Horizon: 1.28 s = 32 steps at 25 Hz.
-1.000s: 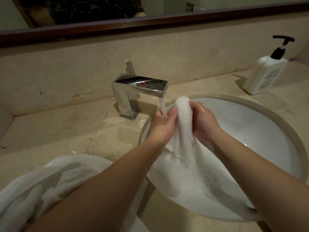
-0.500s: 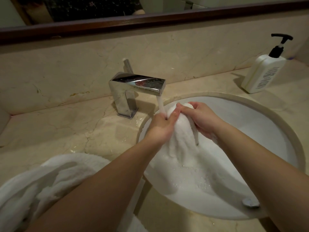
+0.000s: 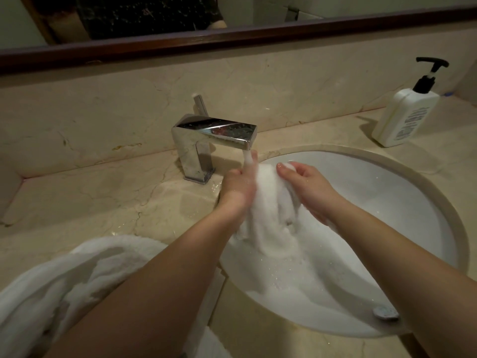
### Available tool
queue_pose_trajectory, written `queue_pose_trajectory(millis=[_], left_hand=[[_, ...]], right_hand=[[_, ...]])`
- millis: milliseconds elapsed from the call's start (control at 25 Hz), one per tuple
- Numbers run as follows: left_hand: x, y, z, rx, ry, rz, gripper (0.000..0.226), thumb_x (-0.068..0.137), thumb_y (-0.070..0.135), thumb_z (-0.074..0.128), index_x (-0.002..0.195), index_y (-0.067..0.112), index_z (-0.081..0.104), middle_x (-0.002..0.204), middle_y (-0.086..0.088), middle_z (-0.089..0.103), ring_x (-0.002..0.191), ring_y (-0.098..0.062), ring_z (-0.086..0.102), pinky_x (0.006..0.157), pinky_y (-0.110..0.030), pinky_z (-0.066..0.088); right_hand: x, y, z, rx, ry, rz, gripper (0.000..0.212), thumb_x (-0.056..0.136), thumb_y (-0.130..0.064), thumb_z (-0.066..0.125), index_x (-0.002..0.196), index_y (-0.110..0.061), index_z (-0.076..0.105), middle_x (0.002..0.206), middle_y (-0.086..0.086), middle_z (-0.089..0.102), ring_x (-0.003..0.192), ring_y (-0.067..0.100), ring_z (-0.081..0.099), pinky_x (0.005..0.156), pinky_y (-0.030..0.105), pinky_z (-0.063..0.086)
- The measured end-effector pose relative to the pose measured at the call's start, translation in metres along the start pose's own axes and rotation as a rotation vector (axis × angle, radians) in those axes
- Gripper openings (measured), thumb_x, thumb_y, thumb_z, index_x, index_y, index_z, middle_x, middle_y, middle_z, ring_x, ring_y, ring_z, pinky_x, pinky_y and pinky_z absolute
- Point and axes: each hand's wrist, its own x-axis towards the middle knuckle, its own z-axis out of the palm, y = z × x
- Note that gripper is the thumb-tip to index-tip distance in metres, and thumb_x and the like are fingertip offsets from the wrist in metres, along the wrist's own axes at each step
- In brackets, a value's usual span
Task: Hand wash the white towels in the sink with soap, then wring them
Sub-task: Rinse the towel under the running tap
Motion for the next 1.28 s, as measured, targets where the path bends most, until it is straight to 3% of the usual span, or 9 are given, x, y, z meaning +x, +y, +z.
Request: queue_pose_trajectory(millis=[160,320,440,520,640,760,920,1120,1280], left_hand=[[0.001,-0.009,-0.001,0.008,-0.165,0.004,0.115,0.03,0.106,0.057,0.108,0.023,0.074,0.102,0.001,0.078,0.098,-0.027,0.073,0.096,-0.045,0.056],[-0.011,0.007,-0.001,-0.184,-0.043,0.011,0.091,0.07,0.085,0.057,0.135,0.022,0.059,0.126,0.005,0.067,0.118,-0.02,0.06,0.106,-0.038,0.043],[-0.005,0.006,0.001,-0.218,0.049,0.058,0.055,0.094,0.066,0.053,0.101,0.015,0.07,0.097,0.002,0.067,0.1,-0.022,0.063,0.088,-0.034,0.044],[-0.005,0.008,0.0,-0.259,0.06,0.089,0.048,0.093,0.064,0.056,0.091,0.017,0.067,0.091,0.002,0.068,0.095,-0.022,0.066,0.089,-0.035,0.05],[-0.001,0.007,0.001,-0.23,0.038,0.053,0.049,0.092,0.064,0.057,0.102,0.017,0.066,0.097,-0.001,0.071,0.098,-0.022,0.068,0.094,-0.04,0.054],[0.006,0.003,0.0,-0.175,-0.025,0.047,0.041,0.088,0.055,0.067,0.107,0.019,0.07,0.099,-0.001,0.075,0.096,-0.024,0.071,0.094,-0.044,0.057],[0.001,-0.005,0.0,0.023,-0.221,-0.006,0.076,0.064,0.08,0.062,0.116,0.025,0.073,0.108,0.002,0.076,0.102,-0.024,0.071,0.099,-0.042,0.055],[0.017,-0.01,0.005,-0.187,-0.156,-0.097,0.104,0.045,0.098,0.06,0.119,0.025,0.064,0.12,-0.004,0.071,0.109,-0.03,0.069,0.098,-0.05,0.054],[0.011,-0.004,0.002,-0.408,-0.17,-0.062,0.097,0.049,0.063,0.088,0.126,0.01,0.062,0.112,-0.014,0.074,0.104,-0.034,0.072,0.096,-0.054,0.055]], right_hand=[[0.006,-0.009,0.004,0.073,0.21,-0.029,0.043,0.099,-0.041,0.058,0.094,0.002,0.065,0.078,0.019,0.067,0.067,0.028,0.063,0.063,0.039,0.05],[0.008,-0.013,-0.008,-0.116,0.13,0.111,0.052,0.097,-0.054,0.056,0.086,-0.004,0.068,0.08,0.018,0.072,0.071,0.028,0.067,0.068,0.037,0.053],[0.009,0.001,-0.003,-0.608,0.347,-0.062,0.051,0.095,-0.061,0.052,0.083,-0.014,0.066,0.082,0.001,0.065,0.081,0.018,0.06,0.073,0.033,0.046],[0.006,0.008,0.003,-0.418,0.329,-0.12,0.057,0.092,-0.061,0.055,0.086,-0.005,0.065,0.083,-0.001,0.065,0.077,0.015,0.059,0.073,0.033,0.045],[0.0,0.016,0.011,-0.154,0.05,-0.048,0.054,0.09,-0.054,0.065,0.091,0.0,0.067,0.078,0.007,0.063,0.071,0.018,0.057,0.069,0.037,0.044],[0.001,0.013,0.011,-0.113,0.131,-0.122,0.03,0.099,-0.034,0.061,0.091,-0.005,0.067,0.081,0.017,0.067,0.072,0.017,0.059,0.068,0.037,0.045],[0.005,-0.006,0.01,0.029,0.213,-0.056,0.035,0.103,-0.037,0.053,0.09,-0.008,0.068,0.079,0.005,0.07,0.072,0.016,0.066,0.067,0.033,0.053],[0.013,-0.008,0.015,0.057,0.199,0.091,0.071,0.093,-0.058,0.057,0.108,0.012,0.061,0.089,0.027,0.066,0.075,0.032,0.06,0.07,0.043,0.049],[-0.002,0.015,0.023,-0.042,0.276,0.165,0.059,0.092,-0.062,0.056,0.112,-0.006,0.06,0.109,0.01,0.068,0.094,0.02,0.066,0.084,0.036,0.053]])
